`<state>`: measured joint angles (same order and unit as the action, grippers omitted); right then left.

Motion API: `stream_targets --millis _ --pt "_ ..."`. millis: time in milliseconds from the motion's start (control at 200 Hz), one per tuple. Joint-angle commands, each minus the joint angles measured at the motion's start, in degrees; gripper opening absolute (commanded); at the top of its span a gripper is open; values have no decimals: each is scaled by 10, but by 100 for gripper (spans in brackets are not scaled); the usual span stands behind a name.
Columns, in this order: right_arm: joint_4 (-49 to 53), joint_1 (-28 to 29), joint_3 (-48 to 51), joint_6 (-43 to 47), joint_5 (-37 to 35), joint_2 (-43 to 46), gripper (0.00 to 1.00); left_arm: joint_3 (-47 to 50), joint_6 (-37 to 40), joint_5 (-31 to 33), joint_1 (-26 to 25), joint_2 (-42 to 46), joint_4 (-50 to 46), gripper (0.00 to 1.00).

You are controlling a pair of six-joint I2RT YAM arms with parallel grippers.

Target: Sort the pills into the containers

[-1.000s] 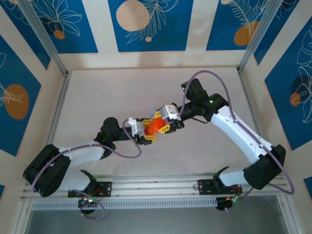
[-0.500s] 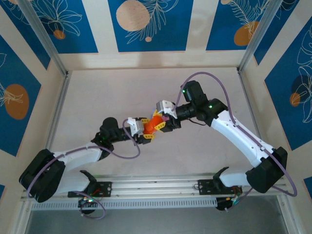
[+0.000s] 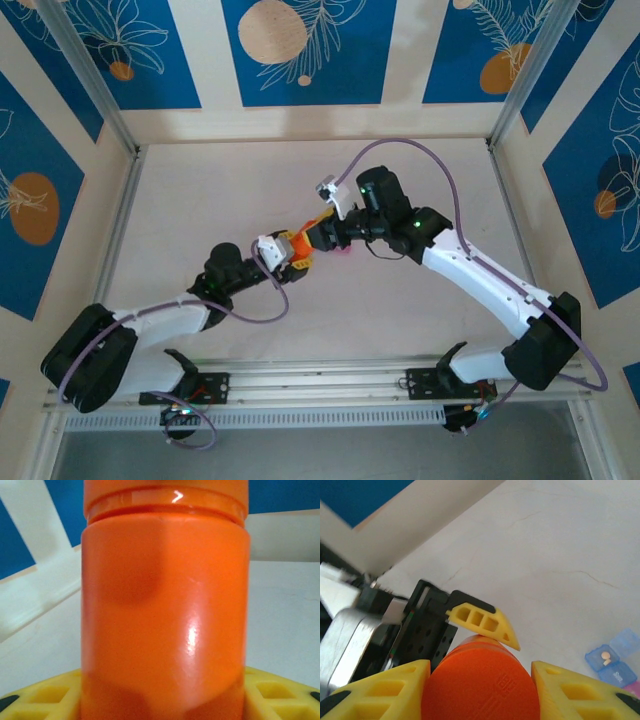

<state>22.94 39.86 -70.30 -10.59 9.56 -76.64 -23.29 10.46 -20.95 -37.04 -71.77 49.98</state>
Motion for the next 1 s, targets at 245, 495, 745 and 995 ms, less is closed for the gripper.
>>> stream_targets --millis 245,495,745,995 --pt "24 45 -11 -279 -182 -49 33 -20 39 47 -16 -9 130 0" --pt "52 52 -33 -457 -262 -50 34 -13 75 69 -33 -30 121 0" --pt "169 55 -100 -586 -329 -71 43 -10 100 86 -47 -52 123 0" --pt "117 52 -94 -553 -287 -69 63 -5 94 84 -49 -67 137 0"
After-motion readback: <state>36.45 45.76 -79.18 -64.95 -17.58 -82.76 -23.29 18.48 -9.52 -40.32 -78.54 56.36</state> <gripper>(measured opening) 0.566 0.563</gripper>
